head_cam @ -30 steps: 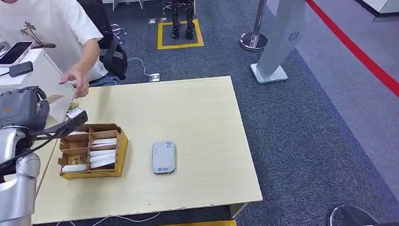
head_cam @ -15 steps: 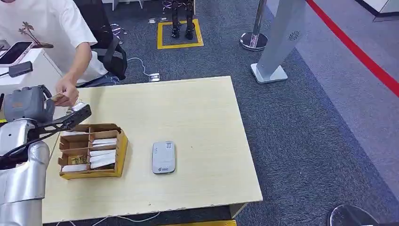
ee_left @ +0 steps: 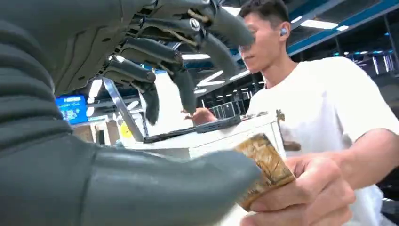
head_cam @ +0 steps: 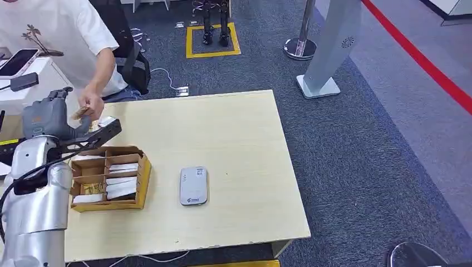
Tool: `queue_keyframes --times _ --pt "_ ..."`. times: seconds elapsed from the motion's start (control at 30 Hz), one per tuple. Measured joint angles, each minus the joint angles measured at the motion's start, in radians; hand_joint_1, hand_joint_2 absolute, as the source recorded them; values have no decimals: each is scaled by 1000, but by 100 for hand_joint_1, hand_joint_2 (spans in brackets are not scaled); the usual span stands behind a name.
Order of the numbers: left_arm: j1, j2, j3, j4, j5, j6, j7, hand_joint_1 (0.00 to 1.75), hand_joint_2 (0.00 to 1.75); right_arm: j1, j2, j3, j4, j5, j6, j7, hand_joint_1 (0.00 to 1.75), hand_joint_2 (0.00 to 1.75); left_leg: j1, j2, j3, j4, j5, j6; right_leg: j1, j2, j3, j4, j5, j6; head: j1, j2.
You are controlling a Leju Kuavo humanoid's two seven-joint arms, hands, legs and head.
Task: Pass the card to the sensor for recognition and then transmit it.
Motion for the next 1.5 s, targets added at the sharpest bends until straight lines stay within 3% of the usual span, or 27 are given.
queue_keyframes --times 0.2,0.3,0.33,0.4,0.57,0.7,0.77,0.9,1.03,1.2,1.5 --pt "33 -40 0 -88 68 45 -23 0 0 1 0 0 0 -13 -2 -2 0 0 0 0 0 0 0 0 0 0 0 0 0 0 0 0" --pt "78 -70 0 -173 170 71 -52 0 0 1 0 0 0 -25 -4 -8 0 0 0 0 0 0 0 0 0 0 0 0 0 0 0 0" --pt "93 -87 3 -208 221 80 -66 0 175 2 0 0 0 -29 -5 -8 0 0 0 0 -1 0 0 0 0 0 0 0 0 0 0 0" --pt "131 -118 10 -274 313 93 -94 0 175 1 0 0 0 -39 -7 -9 0 0 0 0 -1 0 -1 1 0 0 0 0 0 0 -1 0" --pt "302 -226 19 -472 678 106 -210 0 175 5 2 0 0 -77 -21 -13 0 0 -1 1 0 0 -2 1 -1 1 0 -1 -1 1 0 0" --pt "469 -302 19 -574 948 91 -291 0 175 7 3 0 0 -103 -27 -18 0 0 -1 1 0 0 -3 1 -1 1 0 -1 -2 1 0 0" --pt "538 -332 19 -602 1025 88 -316 0 175 8 4 0 0 -110 -33 -18 0 0 -1 0 0 0 -3 1 -1 0 0 -1 -2 2 0 0" --pt "642 -352 19 -634 1064 100 -369 0 175 8 5 -2 0 -129 -42 -19 0 0 0 1 0 0 -3 1 -1 0 0 -1 -2 2 0 0" --pt "701 -360 4 -634 1013 126 -380 0 175 8 6 -3 0 -141 -47 -32 0 0 0 1 0 0 -3 1 -1 0 0 -1 -2 1 0 0" --pt "716 -362 -17 -624 987 188 -395 0 175 8 6 -3 0 -159 -70 -37 0 0 -1 1 0 0 -3 2 -1 0 1 -1 -2 2 0 0" --pt "719 -362 -44 -616 964 232 -419 0 175 5 5 -4 4 -193 -98 -55 0 0 -1 1 0 0 -3 2 -1 0 1 -1 -2 2 0 0"
